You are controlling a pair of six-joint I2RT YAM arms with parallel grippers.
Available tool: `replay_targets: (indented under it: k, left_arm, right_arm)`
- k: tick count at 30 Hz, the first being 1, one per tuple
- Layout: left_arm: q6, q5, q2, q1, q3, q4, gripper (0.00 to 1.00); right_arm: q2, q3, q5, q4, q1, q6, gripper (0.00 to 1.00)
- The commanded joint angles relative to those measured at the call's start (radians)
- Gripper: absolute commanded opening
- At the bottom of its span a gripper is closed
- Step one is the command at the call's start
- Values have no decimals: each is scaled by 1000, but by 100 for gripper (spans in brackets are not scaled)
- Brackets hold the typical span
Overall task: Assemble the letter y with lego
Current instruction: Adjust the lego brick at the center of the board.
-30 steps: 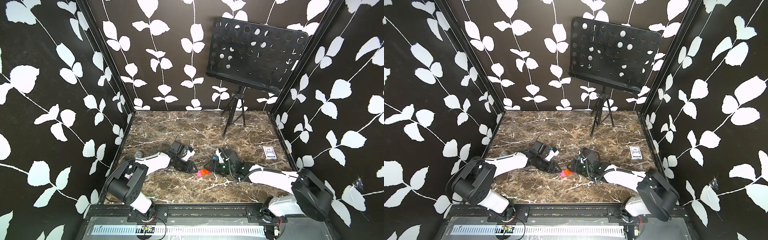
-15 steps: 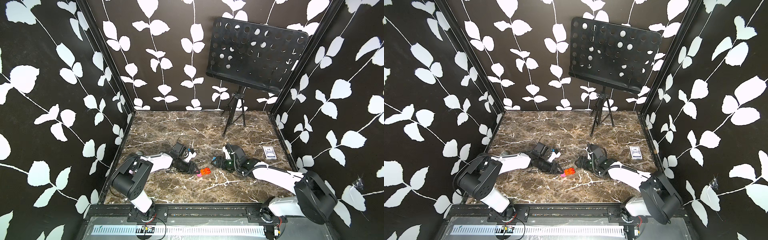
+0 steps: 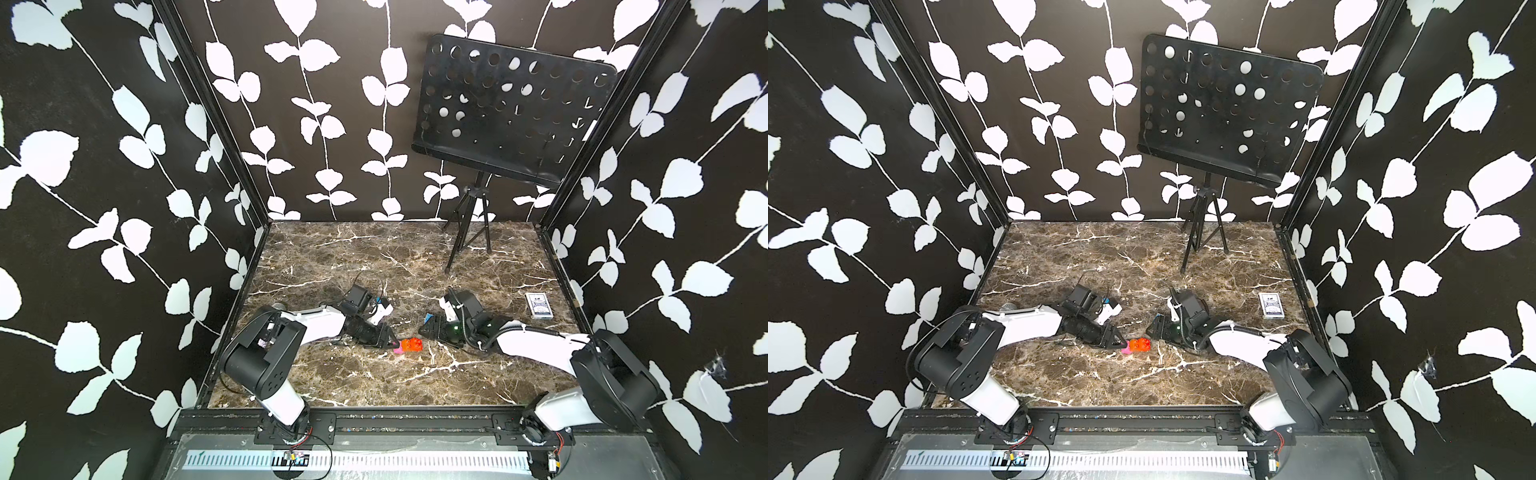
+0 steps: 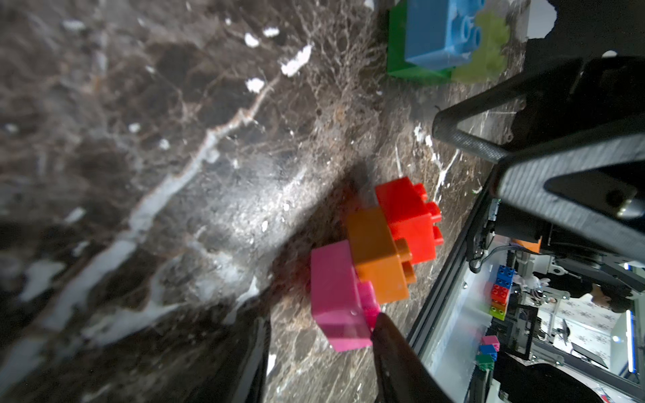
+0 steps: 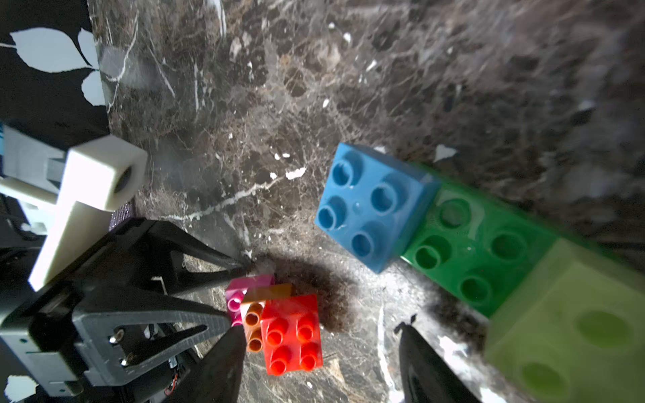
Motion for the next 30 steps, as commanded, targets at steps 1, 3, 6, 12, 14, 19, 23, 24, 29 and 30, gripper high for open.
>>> replay_targets:
  k: [1, 3, 6, 12, 14, 19, 23, 24, 29, 30]
  left_arm:
    - [37, -103, -5, -6, -14, -77, 49]
    - [40, -107, -8, -7, -14, -80, 49]
    - [42, -112, -5, -6, -16, -77, 49]
    - [32, -87, 16, -7, -11, -69, 48]
    - [27, -68, 19, -7, -7, -62, 48]
    - [-3, 38, -17, -17, -1, 0, 52]
    - [28, 52, -25, -72, 51, -31, 58]
    - [39, 46, -18, -88, 65, -49, 58]
    - [59, 20, 10, -131, 86, -71, 58]
    - [59, 19, 15, -132, 91, -73, 58]
  right_arm:
    - [17, 39, -43, 29, -4, -20, 69]
    - [25, 44, -64, 35, -4, -15, 69]
    - [26, 32, -95, 68, -3, 8, 69]
    - [-1, -13, -115, 95, 17, 71, 69]
    - [-39, -36, -74, 62, 24, 86, 69]
    - [-147, -68, 28, -81, 24, 99, 70]
    - [-184, -103, 48, -110, 24, 117, 70]
    - [-189, -109, 47, -112, 24, 120, 70]
    - [-203, -127, 48, -117, 25, 124, 70]
    - [-205, -131, 47, -118, 26, 124, 70]
